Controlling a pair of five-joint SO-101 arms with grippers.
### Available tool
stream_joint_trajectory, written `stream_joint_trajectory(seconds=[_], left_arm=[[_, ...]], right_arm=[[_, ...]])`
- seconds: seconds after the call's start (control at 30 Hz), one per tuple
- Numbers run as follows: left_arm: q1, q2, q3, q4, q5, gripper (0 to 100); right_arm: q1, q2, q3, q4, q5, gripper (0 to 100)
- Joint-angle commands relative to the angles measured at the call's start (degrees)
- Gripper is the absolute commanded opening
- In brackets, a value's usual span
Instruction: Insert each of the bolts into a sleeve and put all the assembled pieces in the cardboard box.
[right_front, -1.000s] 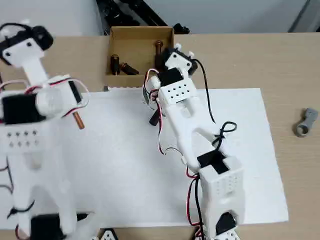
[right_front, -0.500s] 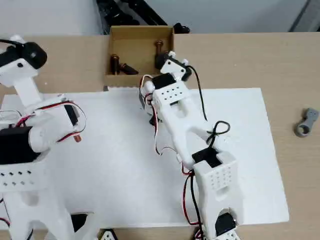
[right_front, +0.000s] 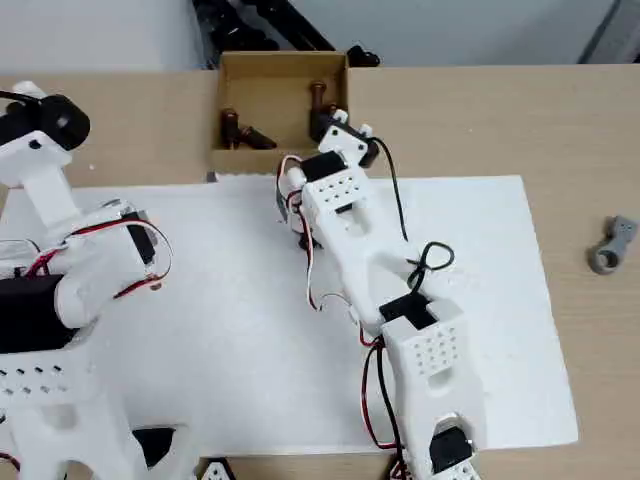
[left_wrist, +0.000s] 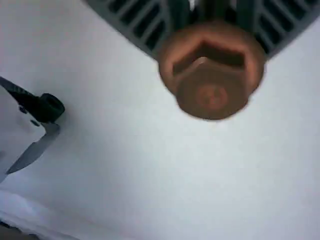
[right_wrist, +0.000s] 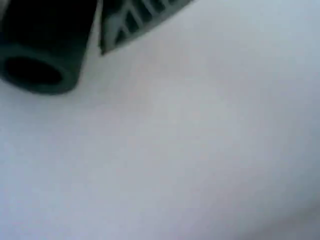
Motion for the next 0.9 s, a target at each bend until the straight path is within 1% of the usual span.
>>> stream_joint_trajectory(seconds=[0.0,0.07,0.2,0.23,0.57,0.73,0.87], left_arm=[[-0.2,-1.2,-0.1,0.5,-0.6,0],[-0.2,-1.2,-0.1,0.5,-0.6,0],[-0.2,-1.2,-0.1,0.5,-0.6,0],[-0.2,-1.2,-0.1,0.5,-0.6,0],[-0.2,-1.2,-0.1,0.5,-0.6,0],[-0.3,-1.2,-0.2,0.5,-0.6,0],[-0.3,-1.2,-0.2,0.5,-0.6,0]], right_arm=[[-0.1,0.0,-1.4,-0.9,-0.4,13.6],[-0.3,-0.2,-1.4,-0.8,-0.3,11.8],[-0.4,0.1,-1.4,-0.9,0.0,0.9],[-0.4,0.2,-1.4,-0.8,0.4,0.3],[-0.4,-2.4,-1.4,0.3,1.8,0.7],[-0.4,-11.4,-1.4,4.4,6.2,0.8],[-0.3,-20.9,-1.4,9.2,11.3,0.9]])
